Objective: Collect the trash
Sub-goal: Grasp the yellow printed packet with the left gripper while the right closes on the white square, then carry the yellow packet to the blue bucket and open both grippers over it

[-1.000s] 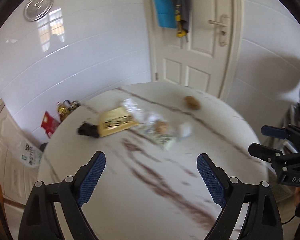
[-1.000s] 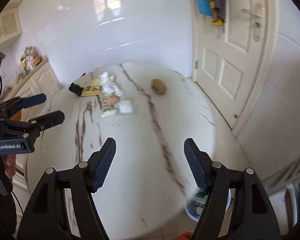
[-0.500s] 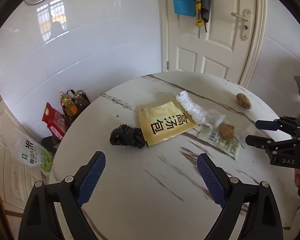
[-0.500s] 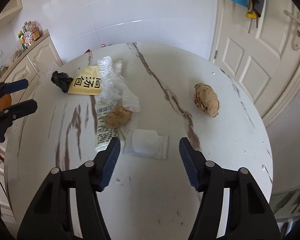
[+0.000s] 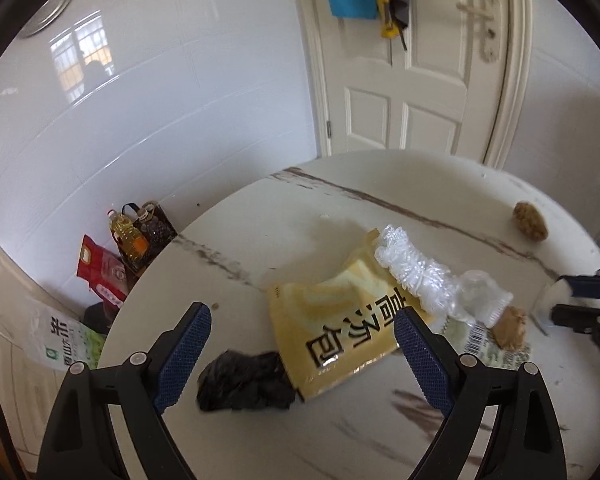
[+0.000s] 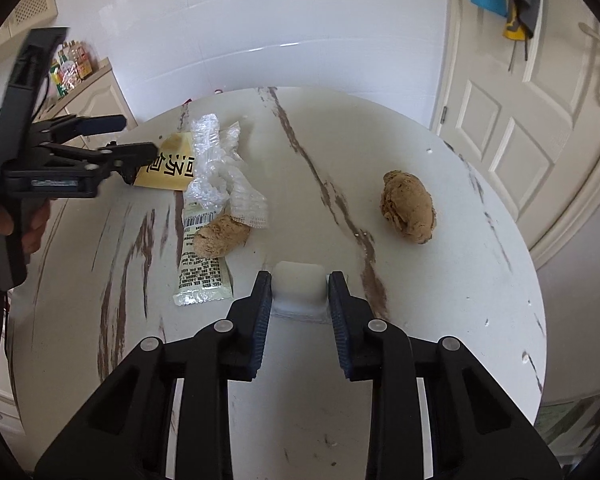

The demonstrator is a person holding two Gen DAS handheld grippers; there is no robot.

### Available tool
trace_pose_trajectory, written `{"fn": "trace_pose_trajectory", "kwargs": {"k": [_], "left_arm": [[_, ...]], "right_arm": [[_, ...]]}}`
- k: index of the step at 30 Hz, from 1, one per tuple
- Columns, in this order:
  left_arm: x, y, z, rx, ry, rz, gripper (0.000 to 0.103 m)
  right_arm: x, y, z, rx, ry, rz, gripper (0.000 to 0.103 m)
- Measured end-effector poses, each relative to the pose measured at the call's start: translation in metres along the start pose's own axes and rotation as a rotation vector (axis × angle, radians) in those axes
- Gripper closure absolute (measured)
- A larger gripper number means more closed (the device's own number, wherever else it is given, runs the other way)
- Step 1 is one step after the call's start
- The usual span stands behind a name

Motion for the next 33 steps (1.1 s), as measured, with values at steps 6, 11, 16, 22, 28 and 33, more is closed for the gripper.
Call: {"fn": "trace_pose_trajectory", "kwargs": {"k": [6, 11, 16, 22, 28, 33], "left_arm": [[0.048, 0.014, 0.016, 0.024, -0.038, -0.073, 0.012], [0.059, 0.026, 0.017, -0.002, -0.091, -0.076, 0.029], [0.052, 0.021, 0.012, -0.026, -0.078, -0.074, 0.058], [0.024, 0.011, 0.033, 0.001, -0.053, -0.063, 0.070], [-0.023, 0.000, 0.036, -0.092, -0.102, -0.001, 0.071], [-0.066, -0.008, 0.036, -0.181, -0.211, 0.053, 0.071]], "right_arm": [[-0.003, -0.001, 0.007, 0.017, 0.024, 0.002, 0.076], [-0.004, -0.001, 0.011, 0.028, 0.039, 0.006, 0.076], [-0.005, -0.004, 0.013, 0.039, 0.050, 0.014, 0.076], [-0.011, -0.011, 0.008, 0.040, 0.063, 0.022, 0.076], [-0.037, -0.023, 0.000, 0.044, 0.089, 0.045, 0.077], [-0.064, -0.036, -0.005, 0.051, 0.113, 0.071, 0.077]]}}
Point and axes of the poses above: each gripper's, at about its wrist camera, not at the fingertips, and x roughly the way its jaws point, z to its right, y to its top, the point moved 7 cm from there along x, roughly the way its jaws point, and after that the axes turned 14 degrees about x, right-handed, at the moved point
